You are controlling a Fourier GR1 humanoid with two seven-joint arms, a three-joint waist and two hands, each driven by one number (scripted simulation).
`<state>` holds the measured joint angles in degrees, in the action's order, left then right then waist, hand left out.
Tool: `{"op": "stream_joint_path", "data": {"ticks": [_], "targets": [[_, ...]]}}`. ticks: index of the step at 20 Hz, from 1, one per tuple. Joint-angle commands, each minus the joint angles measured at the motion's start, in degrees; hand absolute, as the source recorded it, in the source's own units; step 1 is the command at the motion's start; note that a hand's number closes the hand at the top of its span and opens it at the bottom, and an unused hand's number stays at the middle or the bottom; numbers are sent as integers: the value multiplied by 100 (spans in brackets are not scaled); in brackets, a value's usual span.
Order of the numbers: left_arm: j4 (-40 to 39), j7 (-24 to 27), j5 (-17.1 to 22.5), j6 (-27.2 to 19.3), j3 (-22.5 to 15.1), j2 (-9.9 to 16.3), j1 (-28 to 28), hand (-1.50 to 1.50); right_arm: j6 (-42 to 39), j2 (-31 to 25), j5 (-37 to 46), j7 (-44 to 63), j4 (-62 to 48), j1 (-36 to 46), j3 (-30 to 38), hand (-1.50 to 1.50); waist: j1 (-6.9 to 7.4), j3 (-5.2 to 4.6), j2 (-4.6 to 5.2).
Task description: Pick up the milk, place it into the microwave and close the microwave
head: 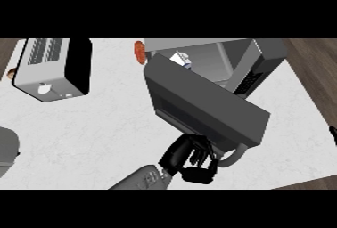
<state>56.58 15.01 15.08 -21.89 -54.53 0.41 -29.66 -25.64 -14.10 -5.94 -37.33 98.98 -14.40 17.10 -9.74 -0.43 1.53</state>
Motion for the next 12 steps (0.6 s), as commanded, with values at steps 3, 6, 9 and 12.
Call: {"op": "stream_joint_path", "data": {"ticks": [3, 6, 9, 12], "targets": [[248, 600, 723, -636, 303, -39, -352, 150, -260, -186, -241, 224, 305, 114, -105, -150, -225, -35, 74], [217, 721, 1074, -839, 353, -39, -464, 150, -400, -261, -459, 357, 328, 117, -128, -150, -352, -21, 109], [156, 729, 1451, -797, 458, -39, -713, 150, -482, -428, -556, 504, 463, 174, -121, -150, -527, -23, 147], [-61, 722, 1741, -826, 707, -39, -1104, 150, -461, -458, -710, 602, 556, 310, -100, -150, -562, -11, 169]]}}
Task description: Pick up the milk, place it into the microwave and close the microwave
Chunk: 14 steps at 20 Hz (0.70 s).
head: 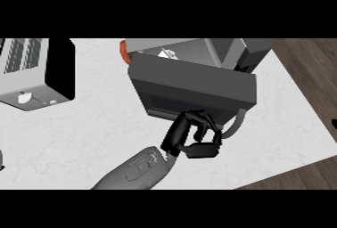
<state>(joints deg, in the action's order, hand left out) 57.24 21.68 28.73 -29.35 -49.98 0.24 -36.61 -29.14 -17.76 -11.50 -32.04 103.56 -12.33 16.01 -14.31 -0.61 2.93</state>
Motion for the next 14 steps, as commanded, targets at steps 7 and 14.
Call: {"op": "stream_joint_path", "data": {"ticks": [7, 14], "targets": [[-649, 125, 917, -147, 520, -24, -978, 150, -213, -366, -356, 374, 184, 207, 93, -150, -297, 15, 96], [-986, 543, 1416, -26, 834, -24, -1347, 150, -293, -607, -645, 571, 153, 466, 238, -150, -330, 10, 180]]}}
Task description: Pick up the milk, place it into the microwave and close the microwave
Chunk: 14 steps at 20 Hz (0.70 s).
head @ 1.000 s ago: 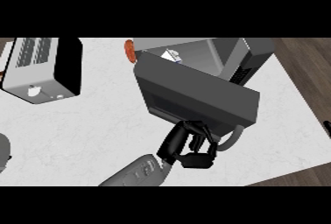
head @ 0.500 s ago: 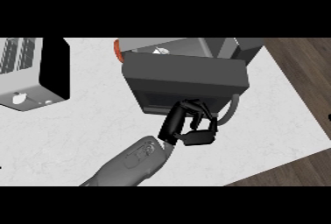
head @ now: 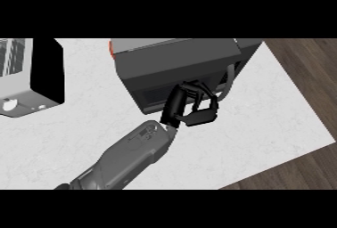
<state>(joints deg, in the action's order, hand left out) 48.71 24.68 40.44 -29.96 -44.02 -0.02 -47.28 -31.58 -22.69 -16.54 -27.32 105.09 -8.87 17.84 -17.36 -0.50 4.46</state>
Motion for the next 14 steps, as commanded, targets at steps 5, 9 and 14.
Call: {"op": "stream_joint_path", "data": {"ticks": [5, 9, 14], "targets": [[-447, 398, 447, 127, 356, 2, -570, 150, -47, -215, -331, 201, -50, 262, 166, -150, -125, 14, 75], [-459, 535, 670, 143, 334, 1, -570, 150, -53, -329, -444, 319, -103, 413, 211, -150, -114, 13, 84], [-598, 744, 804, 177, 344, 2, -622, 150, -95, -506, -519, 376, -229, 479, 361, -150, -163, 26, 105]]}}
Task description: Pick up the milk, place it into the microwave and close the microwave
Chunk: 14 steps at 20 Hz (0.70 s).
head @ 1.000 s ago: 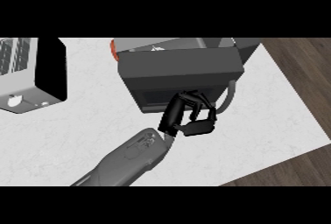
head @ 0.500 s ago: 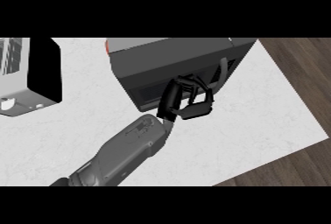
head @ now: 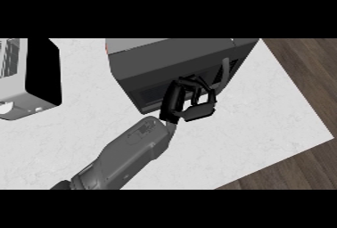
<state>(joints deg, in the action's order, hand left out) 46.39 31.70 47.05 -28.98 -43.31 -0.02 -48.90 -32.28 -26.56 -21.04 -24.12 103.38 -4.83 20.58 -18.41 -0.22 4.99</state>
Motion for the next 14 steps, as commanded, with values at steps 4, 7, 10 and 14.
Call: {"op": "stream_joint_path", "data": {"ticks": [4, 7, 10, 14], "targets": [[-410, 227, 246, 105, 192, 2, -473, 150, 33, -231, -144, 133, -172, 264, 193, -150, -8, 0, 56], [-436, 261, 353, 92, 145, 2, -522, 150, -21, -325, -161, 128, -234, 289, 252, -150, -117, 11, 62], [-492, 379, 419, 99, 110, 2, -504, 150, 10, -435, -217, 175, -305, 440, 343, -150, -70, 7, 77], [-512, 512, 496, 98, 49, 2, -554, 150, -72, -625, -269, 222, -403, 538, 425, -150, -138, 10, 88]]}}
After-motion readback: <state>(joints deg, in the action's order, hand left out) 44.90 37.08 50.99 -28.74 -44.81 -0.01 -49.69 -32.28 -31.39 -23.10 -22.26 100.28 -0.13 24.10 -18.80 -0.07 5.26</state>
